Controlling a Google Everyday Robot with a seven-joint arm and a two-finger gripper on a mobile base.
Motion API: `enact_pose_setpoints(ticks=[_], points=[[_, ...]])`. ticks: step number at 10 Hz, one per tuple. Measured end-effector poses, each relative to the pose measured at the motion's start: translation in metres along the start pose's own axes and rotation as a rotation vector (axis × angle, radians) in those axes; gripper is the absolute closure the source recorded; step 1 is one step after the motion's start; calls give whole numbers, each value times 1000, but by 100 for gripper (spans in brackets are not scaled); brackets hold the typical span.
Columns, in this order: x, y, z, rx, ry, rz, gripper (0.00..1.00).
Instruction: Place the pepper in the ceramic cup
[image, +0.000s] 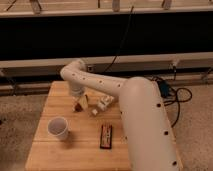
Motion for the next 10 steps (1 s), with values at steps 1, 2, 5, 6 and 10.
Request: enact_pose_setpoints(ticks=[1,2,5,6,10], points=[[5,2,9,18,3,-15,20],[7,3,14,23,3,-20,20],[20,-2,20,27,9,-45,20],[24,0,21,15,11,-49,24],[33,3,26,-37,-10,-64,64]])
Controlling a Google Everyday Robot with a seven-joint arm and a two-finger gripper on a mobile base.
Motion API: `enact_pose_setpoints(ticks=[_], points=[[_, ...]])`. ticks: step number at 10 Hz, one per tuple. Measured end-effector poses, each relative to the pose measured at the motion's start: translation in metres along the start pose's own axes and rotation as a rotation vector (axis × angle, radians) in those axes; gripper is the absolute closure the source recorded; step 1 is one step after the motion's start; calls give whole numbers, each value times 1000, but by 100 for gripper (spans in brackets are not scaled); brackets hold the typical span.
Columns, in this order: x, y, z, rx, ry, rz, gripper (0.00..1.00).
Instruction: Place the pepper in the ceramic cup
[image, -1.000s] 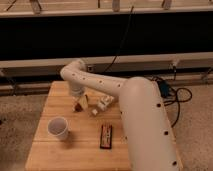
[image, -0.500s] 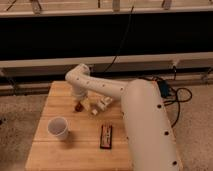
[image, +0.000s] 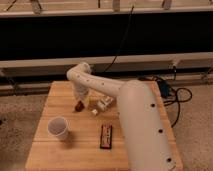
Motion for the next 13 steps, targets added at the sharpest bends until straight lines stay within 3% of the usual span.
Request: enact_pose_setpoints(ticks=[4,9,13], points=[[0,2,-6,-19,-44,0,99],[-31,-12,-67,40,-27,21,100],[-82,-15,-117,80,2,15,100]])
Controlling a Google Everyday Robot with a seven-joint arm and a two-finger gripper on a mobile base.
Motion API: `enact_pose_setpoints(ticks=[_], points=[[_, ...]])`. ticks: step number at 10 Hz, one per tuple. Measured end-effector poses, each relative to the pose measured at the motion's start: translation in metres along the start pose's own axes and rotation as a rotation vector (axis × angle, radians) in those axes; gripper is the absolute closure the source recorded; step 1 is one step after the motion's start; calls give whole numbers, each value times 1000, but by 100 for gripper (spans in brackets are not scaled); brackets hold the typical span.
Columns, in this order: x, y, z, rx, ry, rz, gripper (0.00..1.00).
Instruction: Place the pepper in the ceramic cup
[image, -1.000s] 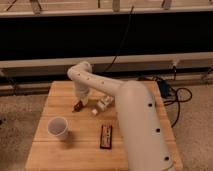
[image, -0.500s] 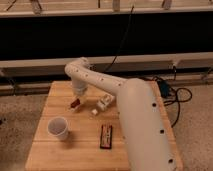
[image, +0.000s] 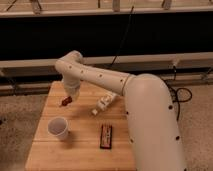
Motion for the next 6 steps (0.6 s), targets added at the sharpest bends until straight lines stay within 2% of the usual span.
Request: enact_pose_setpoints(ticks=[2,4,6], points=[[-23,6,-21,-10,31,5,100],[-47,10,-33,-9,41,7,100],[-58,16,-41,-7,42,6,100]])
